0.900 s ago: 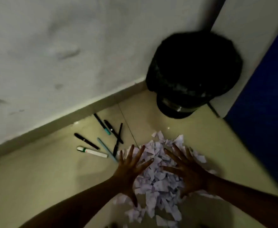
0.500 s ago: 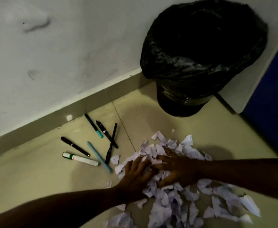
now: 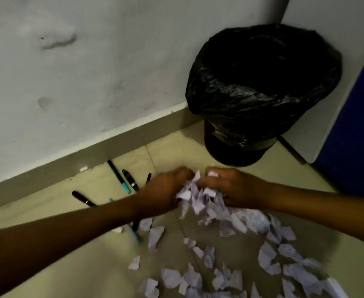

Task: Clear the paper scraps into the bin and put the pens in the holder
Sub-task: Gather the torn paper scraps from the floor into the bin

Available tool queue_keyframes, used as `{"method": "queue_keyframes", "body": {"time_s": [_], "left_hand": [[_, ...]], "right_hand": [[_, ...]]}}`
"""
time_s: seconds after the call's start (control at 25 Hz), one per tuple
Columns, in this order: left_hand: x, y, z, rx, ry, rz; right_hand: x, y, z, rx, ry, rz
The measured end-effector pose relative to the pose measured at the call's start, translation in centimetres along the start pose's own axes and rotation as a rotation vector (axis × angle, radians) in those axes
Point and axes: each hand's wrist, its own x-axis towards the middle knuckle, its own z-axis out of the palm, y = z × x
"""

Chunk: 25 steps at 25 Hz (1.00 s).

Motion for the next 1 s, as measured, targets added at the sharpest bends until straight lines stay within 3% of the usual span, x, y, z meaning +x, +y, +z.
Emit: {"method": "queue_keyframes", "body": {"time_s": [0.08,0.16,0.32,0.4,0.48,0.56,0.64,0.72,0.84,0.88,1.0], "left_hand": [[2.2,1.9,-5.2,0.033,0.288,0.199],[6.2,4.6,-10.4,0.038,0.493,0.284],[16.2,8.2,-15.4,-0.089,0.450,0.071],[19.4,7.7,-14.3,-0.243,0.355,-0.091],[20.9,7.0,-12.5,-0.359,0.253,-0.201],[21.3,7.2,-11.5,-0.202,0.216,-0.237],[21.3,8.2,-11.7,-0.114,0.258,-0.155],[20.2,9.3,-12.3,-0.090,0.312,-0.053],[16.9,10.1,-10.5,-0.029,0.418,0.201],[15.4,10.0,-9.6,-0.020,0.437,0.294],[13.0,8.3,-8.5,-0.075,0.462,0.418]], "right_hand": [[2.2,-0.8,-6.1,-0.103,0.195,-0.051],[4.0,-1.1,-12.4,-0.197,0.376,0.024],[5.5,2.8,-19.7,-0.160,0.607,0.374],[5.7,6.1,-20.3,-0.067,0.486,0.548],[5.4,8.1,-20.3,-0.050,0.222,0.630],[4.7,8.3,-20.8,-0.064,0.055,0.656],[3.0,7.1,-21.6,-0.150,-0.014,0.628],[0.8,5.0,-21.5,-0.293,0.068,0.573],[-4.1,1.4,-18.3,-0.320,0.481,0.350],[-5.6,0.5,-16.2,-0.341,0.548,0.290],[-9.7,-0.5,-8.3,-0.397,0.407,0.274]]}}
